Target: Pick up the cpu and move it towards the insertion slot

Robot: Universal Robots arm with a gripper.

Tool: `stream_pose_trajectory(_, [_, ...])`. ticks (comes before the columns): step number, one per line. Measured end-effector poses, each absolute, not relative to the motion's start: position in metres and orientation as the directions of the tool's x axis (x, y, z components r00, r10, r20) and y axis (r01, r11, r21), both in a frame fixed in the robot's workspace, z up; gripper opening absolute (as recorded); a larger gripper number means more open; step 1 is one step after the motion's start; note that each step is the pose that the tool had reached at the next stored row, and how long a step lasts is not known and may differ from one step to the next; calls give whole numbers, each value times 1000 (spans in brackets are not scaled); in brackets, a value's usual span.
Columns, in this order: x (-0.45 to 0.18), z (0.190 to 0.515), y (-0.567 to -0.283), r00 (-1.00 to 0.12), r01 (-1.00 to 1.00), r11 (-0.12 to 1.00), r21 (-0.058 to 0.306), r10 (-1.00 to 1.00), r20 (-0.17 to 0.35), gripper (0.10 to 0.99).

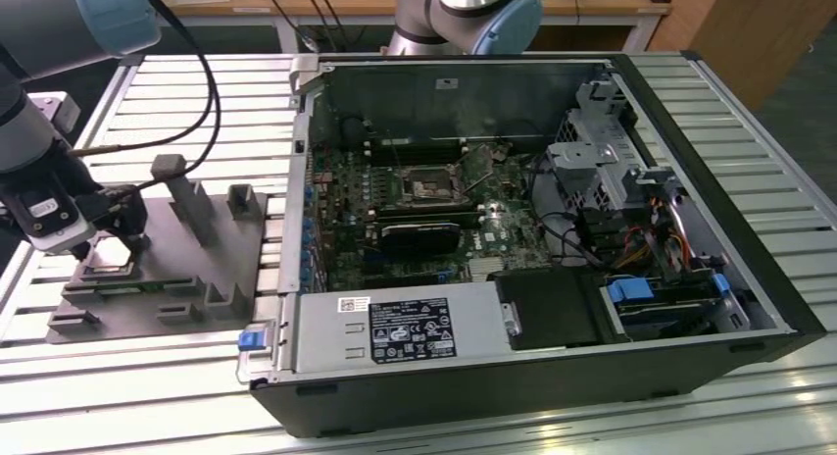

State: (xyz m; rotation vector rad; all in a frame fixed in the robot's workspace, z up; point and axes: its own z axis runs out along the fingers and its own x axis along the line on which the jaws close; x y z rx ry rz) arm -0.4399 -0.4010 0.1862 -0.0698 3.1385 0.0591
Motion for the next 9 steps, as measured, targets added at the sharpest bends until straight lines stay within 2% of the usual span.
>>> stream_pose_trajectory(9, [-440, 184, -403, -1000, -31, 999, 37, -31, -3, 647])
